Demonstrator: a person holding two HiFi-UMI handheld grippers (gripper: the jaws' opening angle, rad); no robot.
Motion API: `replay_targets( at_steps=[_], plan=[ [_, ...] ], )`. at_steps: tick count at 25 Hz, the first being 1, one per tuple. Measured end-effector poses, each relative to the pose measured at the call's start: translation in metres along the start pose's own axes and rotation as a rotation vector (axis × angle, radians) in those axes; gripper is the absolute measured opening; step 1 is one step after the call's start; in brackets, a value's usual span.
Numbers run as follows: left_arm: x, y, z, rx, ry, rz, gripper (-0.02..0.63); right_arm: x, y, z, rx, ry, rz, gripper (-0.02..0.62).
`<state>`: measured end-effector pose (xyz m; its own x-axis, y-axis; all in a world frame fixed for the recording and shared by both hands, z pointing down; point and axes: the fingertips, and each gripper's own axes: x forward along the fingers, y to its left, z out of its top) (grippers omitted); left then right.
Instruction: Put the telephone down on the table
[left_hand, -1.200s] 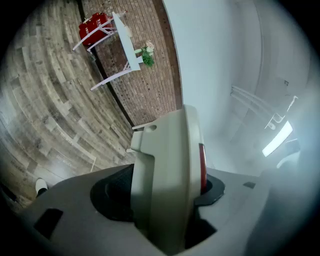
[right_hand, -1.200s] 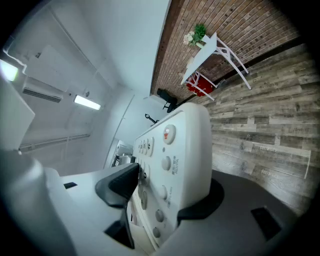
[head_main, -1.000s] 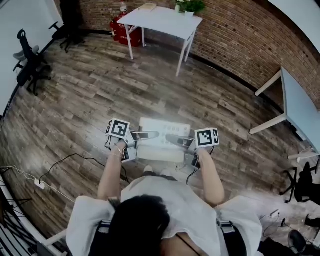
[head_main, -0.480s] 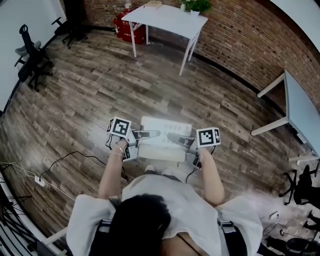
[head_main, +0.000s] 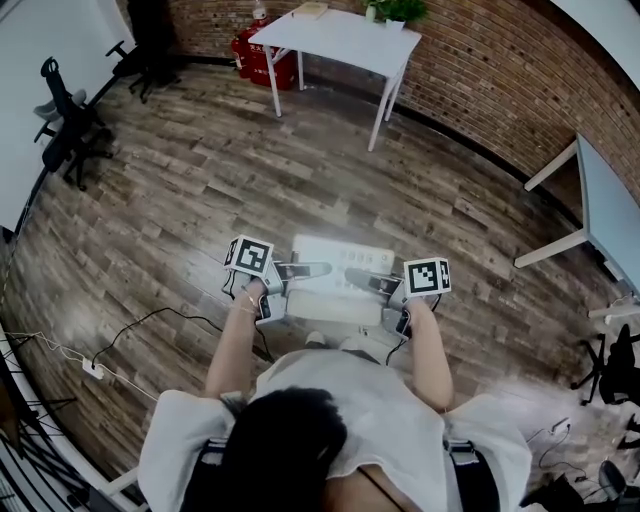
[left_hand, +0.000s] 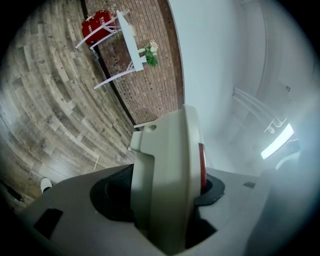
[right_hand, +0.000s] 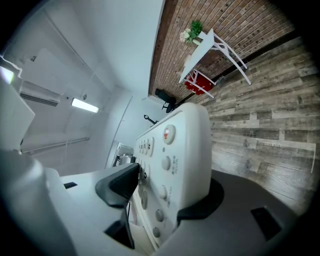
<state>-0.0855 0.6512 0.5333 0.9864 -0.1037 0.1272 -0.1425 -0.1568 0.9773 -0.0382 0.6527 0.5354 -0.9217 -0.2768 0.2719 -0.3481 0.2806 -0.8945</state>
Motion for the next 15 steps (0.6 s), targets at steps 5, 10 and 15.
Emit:
replay_targets(
  at_steps=[5,10,15],
  plan=[
    [-0.010,0.005,0.002,-0.009,-0.001,-0.010,0.296,0.007,-0.002,-0.003,0.005,0.000,-0.041,0.268],
    [-0.020,0.005,0.010,0.010,0.003,-0.022,0.296,0.021,0.008,0.004,-0.015,-0.007,-0.015,0.265],
    [-0.026,0.007,0.014,0.013,0.016,-0.016,0.296,0.028,0.008,0.006,-0.014,-0.029,-0.010,0.264]
  ],
)
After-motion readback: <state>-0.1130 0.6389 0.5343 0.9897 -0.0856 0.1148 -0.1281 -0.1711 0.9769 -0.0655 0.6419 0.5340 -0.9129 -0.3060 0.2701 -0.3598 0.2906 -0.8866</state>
